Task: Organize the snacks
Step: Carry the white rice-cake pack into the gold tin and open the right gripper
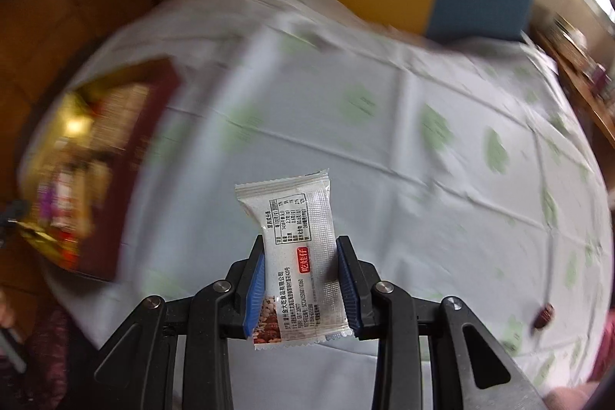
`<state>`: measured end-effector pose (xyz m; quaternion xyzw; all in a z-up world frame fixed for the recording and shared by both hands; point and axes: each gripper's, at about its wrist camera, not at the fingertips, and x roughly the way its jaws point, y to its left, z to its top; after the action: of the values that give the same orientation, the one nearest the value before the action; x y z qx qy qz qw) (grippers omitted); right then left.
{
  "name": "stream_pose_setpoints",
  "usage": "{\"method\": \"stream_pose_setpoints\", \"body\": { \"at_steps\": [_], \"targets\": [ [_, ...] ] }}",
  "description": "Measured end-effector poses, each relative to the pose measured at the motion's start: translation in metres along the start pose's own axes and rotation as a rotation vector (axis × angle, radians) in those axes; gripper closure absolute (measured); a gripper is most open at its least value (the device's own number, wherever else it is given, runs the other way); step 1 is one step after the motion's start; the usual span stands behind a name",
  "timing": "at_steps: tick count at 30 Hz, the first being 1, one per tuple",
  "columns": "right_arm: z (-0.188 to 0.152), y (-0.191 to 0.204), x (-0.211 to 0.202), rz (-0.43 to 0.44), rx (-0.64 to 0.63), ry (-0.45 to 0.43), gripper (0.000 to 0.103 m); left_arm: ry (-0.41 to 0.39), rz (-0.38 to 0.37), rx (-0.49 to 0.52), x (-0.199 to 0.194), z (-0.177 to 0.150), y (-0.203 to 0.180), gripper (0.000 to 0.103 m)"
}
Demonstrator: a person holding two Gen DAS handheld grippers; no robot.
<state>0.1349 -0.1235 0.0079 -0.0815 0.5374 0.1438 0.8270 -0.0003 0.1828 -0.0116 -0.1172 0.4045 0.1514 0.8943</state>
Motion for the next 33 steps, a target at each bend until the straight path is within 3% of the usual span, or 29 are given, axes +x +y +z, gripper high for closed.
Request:
{"method": "stream_pose_setpoints", "body": {
  "at_steps": [6, 10, 16, 20, 21, 22, 33],
  "targets": [
    [0.027, 0.096, -0.022, 0.203, -0.138, -0.062, 0.069, -0.015, 0.031, -0.004, -0.003, 0.003, 0.01, 0.073],
    [0.04, 0.162, -0.016, 0.321, -0.205, -0.049, 0.069, -0.017, 0.041, -0.027, -0.003, 0.004, 0.019, 0.073],
    [0.053, 0.231, 0.034, 0.373, -0.239, 0.016, 0.068, -0.003, 0.044, -0.042, 0.004, 0.002, 0.025, 0.073],
    [0.047, 0.25, 0.078, 0.314, -0.243, 0.084, 0.066, 0.002, 0.051, -0.048, 0.007, 0.001, 0.027, 0.073],
    [0.046, 0.25, 0.083, 0.298, -0.247, 0.066, 0.066, 0.002, 0.053, -0.048, 0.008, 0.001, 0.027, 0.073],
    [0.045, 0.248, 0.084, 0.287, -0.255, 0.032, 0.066, 0.004, 0.054, -0.049, 0.009, 0.001, 0.027, 0.073],
    [0.034, 0.222, 0.074, 0.304, -0.213, 0.028, 0.063, -0.01, 0.056, -0.038, 0.003, 0.0, 0.022, 0.067]
  ]
}}
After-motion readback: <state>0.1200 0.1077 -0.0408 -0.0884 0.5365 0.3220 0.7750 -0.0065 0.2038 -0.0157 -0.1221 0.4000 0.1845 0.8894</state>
